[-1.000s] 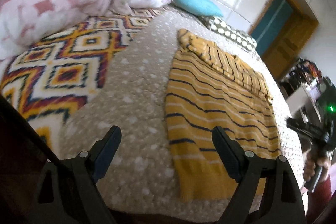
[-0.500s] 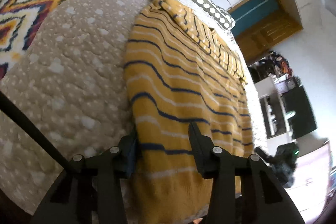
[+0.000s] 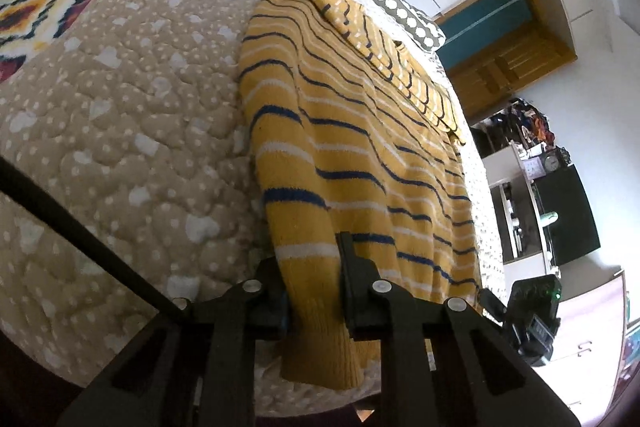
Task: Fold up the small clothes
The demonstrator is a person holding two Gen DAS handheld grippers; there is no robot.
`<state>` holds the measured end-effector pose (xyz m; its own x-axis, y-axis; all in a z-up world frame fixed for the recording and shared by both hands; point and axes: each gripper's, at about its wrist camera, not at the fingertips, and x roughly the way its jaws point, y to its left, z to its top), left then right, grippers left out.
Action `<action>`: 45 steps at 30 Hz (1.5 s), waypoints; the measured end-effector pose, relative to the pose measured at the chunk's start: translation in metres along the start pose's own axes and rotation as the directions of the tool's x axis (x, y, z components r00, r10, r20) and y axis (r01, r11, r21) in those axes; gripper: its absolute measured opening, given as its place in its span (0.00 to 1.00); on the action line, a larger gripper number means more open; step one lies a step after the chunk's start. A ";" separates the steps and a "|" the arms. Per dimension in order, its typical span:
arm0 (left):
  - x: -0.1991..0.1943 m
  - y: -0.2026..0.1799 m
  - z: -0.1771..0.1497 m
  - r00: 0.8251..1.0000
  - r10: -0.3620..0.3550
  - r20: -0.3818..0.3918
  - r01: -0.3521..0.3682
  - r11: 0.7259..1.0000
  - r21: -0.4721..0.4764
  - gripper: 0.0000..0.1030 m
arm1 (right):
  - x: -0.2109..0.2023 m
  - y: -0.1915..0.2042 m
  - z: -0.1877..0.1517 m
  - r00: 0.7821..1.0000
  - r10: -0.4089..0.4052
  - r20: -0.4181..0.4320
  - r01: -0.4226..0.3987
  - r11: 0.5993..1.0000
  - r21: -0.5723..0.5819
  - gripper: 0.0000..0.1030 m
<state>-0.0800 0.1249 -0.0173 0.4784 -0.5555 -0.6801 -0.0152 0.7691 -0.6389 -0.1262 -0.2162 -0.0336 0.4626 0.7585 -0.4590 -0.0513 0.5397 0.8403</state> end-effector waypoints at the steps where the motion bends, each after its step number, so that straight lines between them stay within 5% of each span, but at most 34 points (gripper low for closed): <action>1: 0.000 -0.001 -0.002 1.000 0.006 0.005 -0.006 1.000 0.003 0.18 | 0.003 0.002 -0.002 1.000 0.007 -0.007 -0.007 1.000 -0.001 0.46; 5: 0.001 -0.004 -0.002 1.000 0.027 0.003 -0.027 1.000 0.000 0.18 | 0.018 0.007 -0.009 0.999 0.010 -0.036 -0.011 1.000 -0.016 0.41; 10: 0.007 -0.011 0.009 0.995 0.100 -0.015 -0.100 0.995 -0.002 0.09 | 0.017 -0.002 -0.006 0.999 -0.048 -0.027 0.048 0.999 0.001 0.11; 14: -0.009 -0.029 0.004 0.987 0.155 0.042 -0.156 0.987 0.031 0.08 | 0.004 0.003 -0.010 0.996 -0.085 -0.012 0.085 0.996 -0.038 0.09; 21: -0.050 -0.054 -0.024 0.993 0.102 0.063 -0.107 0.991 0.081 0.08 | -0.042 0.020 -0.027 0.995 -0.103 0.012 0.104 0.988 -0.114 0.08; 29: -0.050 -0.059 -0.056 0.978 0.201 0.059 -0.208 0.960 0.188 0.08 | -0.050 0.028 -0.049 0.986 -0.165 -0.036 0.154 0.965 -0.212 0.08; 36: -0.053 -0.077 -0.002 0.978 0.154 0.143 -0.178 0.967 0.180 0.08 | -0.045 0.068 -0.005 0.985 -0.169 0.040 0.173 0.934 -0.312 0.08; 45: -0.003 -0.124 0.141 0.958 0.188 0.218 -0.228 0.958 0.176 0.08 | -0.013 0.126 0.127 0.944 -0.236 0.229 0.309 0.876 -0.370 0.08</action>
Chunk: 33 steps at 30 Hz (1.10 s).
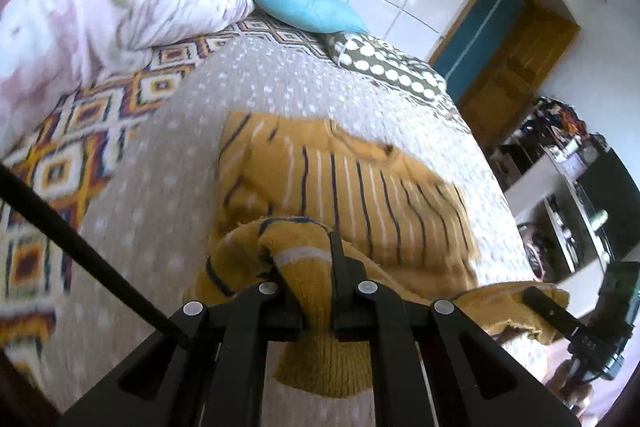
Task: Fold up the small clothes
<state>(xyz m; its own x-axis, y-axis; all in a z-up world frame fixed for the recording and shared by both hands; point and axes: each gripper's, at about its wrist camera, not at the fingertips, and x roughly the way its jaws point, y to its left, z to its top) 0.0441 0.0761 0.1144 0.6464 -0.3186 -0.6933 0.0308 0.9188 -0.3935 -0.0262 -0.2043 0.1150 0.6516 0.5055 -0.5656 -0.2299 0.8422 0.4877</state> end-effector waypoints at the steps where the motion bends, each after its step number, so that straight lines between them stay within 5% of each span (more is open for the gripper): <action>1: 0.008 0.001 0.008 1.000 0.005 -0.006 -0.005 1.000 -0.009 0.08 | 0.008 -0.002 0.012 1.000 -0.009 0.007 0.009 1.000 0.012 0.08; 11: 0.116 0.015 0.078 0.989 0.093 -0.116 -0.101 0.993 -0.061 0.08 | 0.096 -0.052 0.084 0.995 -0.090 -0.037 0.094 0.991 0.096 0.08; 17: 0.166 0.035 0.098 0.985 0.045 -0.167 -0.071 0.985 -0.157 0.13 | 0.142 -0.104 0.104 0.991 -0.097 -0.097 0.115 0.973 0.199 0.21; 23: 0.187 0.068 0.106 0.980 -0.146 -0.132 0.087 0.922 -0.379 0.45 | 0.174 -0.153 0.118 0.995 0.003 -0.103 0.036 0.926 0.376 0.50; 25: 0.186 0.077 0.108 0.984 -0.151 -0.099 0.098 0.907 -0.411 0.58 | 0.177 -0.168 0.119 0.997 0.032 -0.074 0.005 0.892 0.452 0.57; 29: 0.181 0.096 0.114 0.989 -0.126 -0.079 0.078 0.893 -0.443 0.61 | 0.178 -0.192 0.121 0.998 0.066 -0.017 -0.045 0.826 0.561 0.61; 33: 0.166 0.102 0.114 0.993 -0.071 -0.091 0.028 0.915 -0.403 0.63 | 0.164 -0.195 0.125 0.999 0.038 -0.007 -0.028 0.833 0.553 0.61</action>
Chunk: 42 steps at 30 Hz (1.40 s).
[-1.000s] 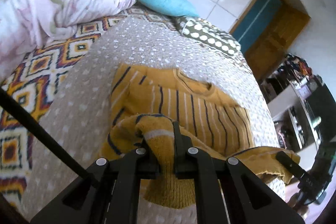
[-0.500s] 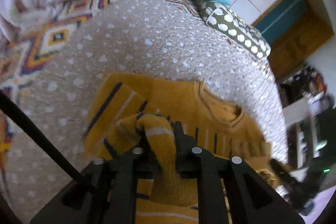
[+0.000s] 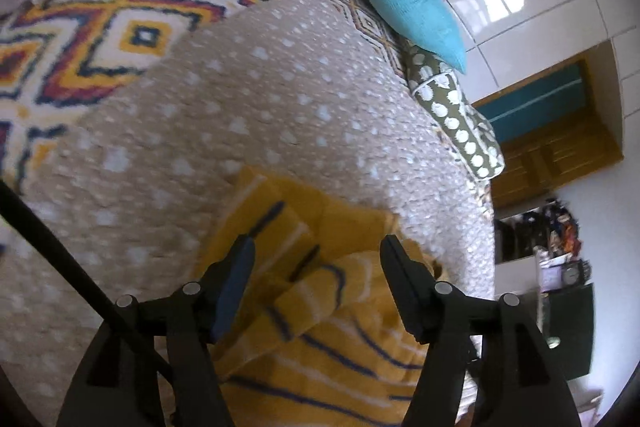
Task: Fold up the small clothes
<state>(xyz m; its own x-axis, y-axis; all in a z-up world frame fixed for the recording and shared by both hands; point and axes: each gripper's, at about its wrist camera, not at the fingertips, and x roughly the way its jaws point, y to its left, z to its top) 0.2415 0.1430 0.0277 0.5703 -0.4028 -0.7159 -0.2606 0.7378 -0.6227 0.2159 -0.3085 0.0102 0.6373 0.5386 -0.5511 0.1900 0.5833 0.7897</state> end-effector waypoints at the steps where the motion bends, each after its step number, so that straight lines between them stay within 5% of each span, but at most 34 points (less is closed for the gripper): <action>1: -0.005 0.001 -0.001 1.000 0.014 0.006 -0.014 1.000 0.018 0.64 | -0.006 0.002 0.000 1.000 -0.013 0.007 0.013 1.000 -0.018 0.61; 8: -0.046 0.008 -0.036 0.992 0.119 0.040 -0.124 0.977 0.174 0.66 | -0.072 0.001 -0.026 0.987 -0.134 0.085 0.144 0.981 -0.131 0.68; 14: -0.059 0.021 -0.087 0.985 0.166 0.038 -0.170 0.941 0.294 0.69 | -0.098 -0.009 -0.094 0.975 -0.203 0.090 0.219 0.947 -0.234 0.68; 18: -0.043 0.031 -0.099 0.933 0.356 0.052 -0.347 0.856 0.384 0.69 | -0.092 -0.026 -0.128 0.942 -0.324 0.085 0.335 0.896 -0.290 0.60; 20: -0.052 0.040 -0.097 0.929 0.364 0.071 -0.365 0.860 0.356 0.69 | -0.097 -0.038 -0.131 0.940 -0.323 0.107 0.340 0.899 -0.276 0.50; 23: -0.074 0.053 -0.091 0.914 0.392 0.106 -0.405 0.867 0.291 0.69 | -0.119 -0.048 -0.133 0.927 -0.343 0.153 0.371 0.896 -0.243 0.50; 26: -0.094 0.061 -0.093 0.885 0.442 0.144 -0.465 0.844 0.268 0.69 | -0.136 -0.050 -0.136 0.899 -0.388 0.206 0.430 0.871 -0.236 0.53; 31: -0.127 0.053 -0.119 0.893 0.414 0.178 -0.449 0.850 0.276 0.69 | -0.165 -0.046 -0.150 0.893 -0.361 0.268 0.425 0.872 -0.244 0.53; 42: -0.118 -0.002 -0.238 0.907 0.352 0.232 -0.421 0.798 0.432 0.70 | -0.157 -0.044 -0.204 0.859 -0.368 0.356 0.486 0.802 -0.346 0.55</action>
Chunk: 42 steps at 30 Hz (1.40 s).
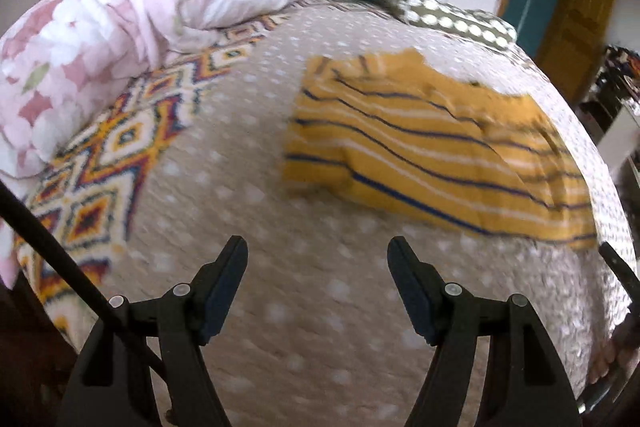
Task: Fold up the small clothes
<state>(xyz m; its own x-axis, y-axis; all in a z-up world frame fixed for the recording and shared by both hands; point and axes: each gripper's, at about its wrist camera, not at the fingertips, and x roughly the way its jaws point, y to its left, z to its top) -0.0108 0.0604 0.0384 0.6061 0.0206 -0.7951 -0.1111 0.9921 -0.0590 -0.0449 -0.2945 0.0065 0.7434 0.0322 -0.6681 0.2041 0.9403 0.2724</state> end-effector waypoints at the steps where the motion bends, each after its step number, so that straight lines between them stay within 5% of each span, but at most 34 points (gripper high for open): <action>1: 0.006 -0.007 -0.006 1.000 -0.004 -0.019 0.004 1.000 -0.001 0.70 | 0.000 -0.001 -0.001 1.000 0.006 0.003 -0.006 1.000 0.006 0.55; 7: 0.039 -0.037 -0.030 0.994 0.035 -0.104 -0.035 0.999 -0.001 0.71 | 0.003 -0.026 -0.005 0.995 0.097 -0.005 -0.096 0.987 0.131 0.63; 11: 0.044 -0.052 -0.038 0.991 0.119 -0.062 -0.117 0.993 0.027 0.77 | 0.003 -0.036 -0.006 0.989 0.151 0.004 -0.149 0.972 0.182 0.63; 22: 0.048 -0.047 -0.048 0.980 0.199 -0.030 -0.200 0.979 -0.033 0.97 | -0.001 -0.036 -0.010 0.987 0.159 0.015 -0.159 0.969 0.192 0.63; 42: 0.048 -0.038 -0.054 0.986 0.163 0.018 -0.162 0.985 -0.052 1.00 | 0.002 -0.033 -0.010 0.991 0.135 -0.001 -0.133 0.974 0.186 0.63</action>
<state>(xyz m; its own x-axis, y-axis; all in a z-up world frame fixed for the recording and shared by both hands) -0.0200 0.0173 -0.0306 0.5935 0.1845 -0.7834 -0.2486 0.9678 0.0395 -0.0565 -0.3219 -0.0105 0.7637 0.1590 -0.6256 0.2185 0.8484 0.4822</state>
